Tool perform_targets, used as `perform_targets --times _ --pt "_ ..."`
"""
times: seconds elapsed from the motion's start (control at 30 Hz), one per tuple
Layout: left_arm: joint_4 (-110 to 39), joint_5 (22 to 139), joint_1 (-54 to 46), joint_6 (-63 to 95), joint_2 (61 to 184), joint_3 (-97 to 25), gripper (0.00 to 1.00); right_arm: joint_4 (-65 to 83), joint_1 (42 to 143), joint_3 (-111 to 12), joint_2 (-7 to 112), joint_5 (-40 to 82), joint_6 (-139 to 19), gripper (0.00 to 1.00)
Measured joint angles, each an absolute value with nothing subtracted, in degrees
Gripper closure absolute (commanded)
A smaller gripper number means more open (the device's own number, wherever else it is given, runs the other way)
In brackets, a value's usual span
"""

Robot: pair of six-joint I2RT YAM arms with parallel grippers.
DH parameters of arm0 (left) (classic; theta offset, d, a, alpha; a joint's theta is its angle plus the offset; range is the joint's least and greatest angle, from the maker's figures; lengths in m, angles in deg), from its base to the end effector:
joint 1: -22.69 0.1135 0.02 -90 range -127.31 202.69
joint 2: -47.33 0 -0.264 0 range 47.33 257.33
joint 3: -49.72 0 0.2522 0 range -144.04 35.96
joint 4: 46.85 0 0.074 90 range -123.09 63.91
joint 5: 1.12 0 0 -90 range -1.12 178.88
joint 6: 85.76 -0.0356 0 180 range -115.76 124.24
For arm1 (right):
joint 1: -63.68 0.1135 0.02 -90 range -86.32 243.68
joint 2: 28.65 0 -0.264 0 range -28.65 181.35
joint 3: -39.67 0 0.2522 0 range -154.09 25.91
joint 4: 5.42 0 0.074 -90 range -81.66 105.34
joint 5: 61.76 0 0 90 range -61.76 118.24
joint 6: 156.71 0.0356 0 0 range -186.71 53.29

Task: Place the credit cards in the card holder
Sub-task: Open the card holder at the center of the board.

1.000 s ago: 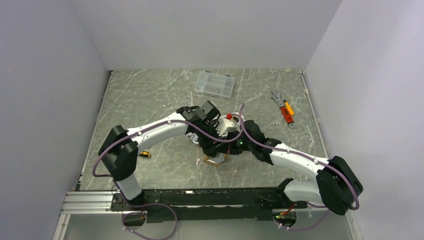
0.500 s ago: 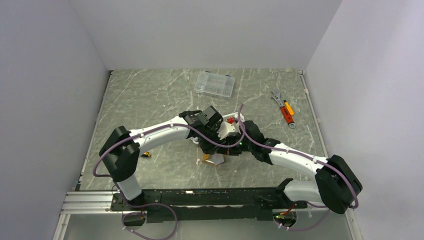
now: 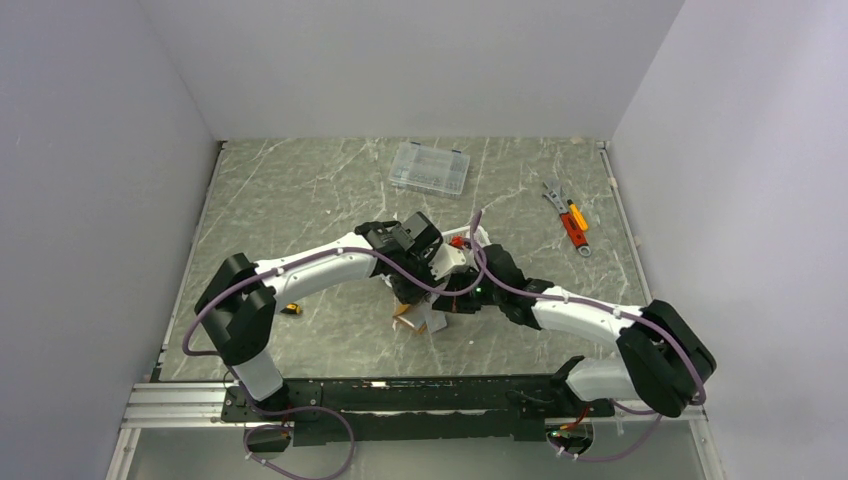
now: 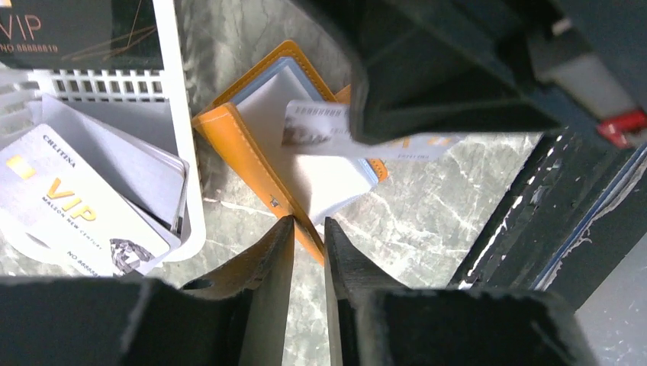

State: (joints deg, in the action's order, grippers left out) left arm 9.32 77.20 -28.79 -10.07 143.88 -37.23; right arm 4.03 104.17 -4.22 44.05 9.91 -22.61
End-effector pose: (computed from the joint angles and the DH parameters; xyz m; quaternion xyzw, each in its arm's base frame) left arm 0.2083 -0.2732 0.2344 0.5462 0.8051 -0.1608 0.1662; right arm 0.1807 0.1690 0.1773 -0.0415 0.8900 0.3959 0.2222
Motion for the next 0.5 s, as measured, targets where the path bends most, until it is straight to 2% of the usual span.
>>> perform_targets --times 0.37,0.5 --pt "12.2 77.5 -26.4 -10.3 143.4 -36.4 0.77 1.7 105.5 -0.1 46.6 11.9 -22.4 1.00" --pt "12.5 77.2 -25.6 -10.3 143.4 -36.4 0.74 1.8 106.7 0.5 45.7 13.4 -22.4 1.00"
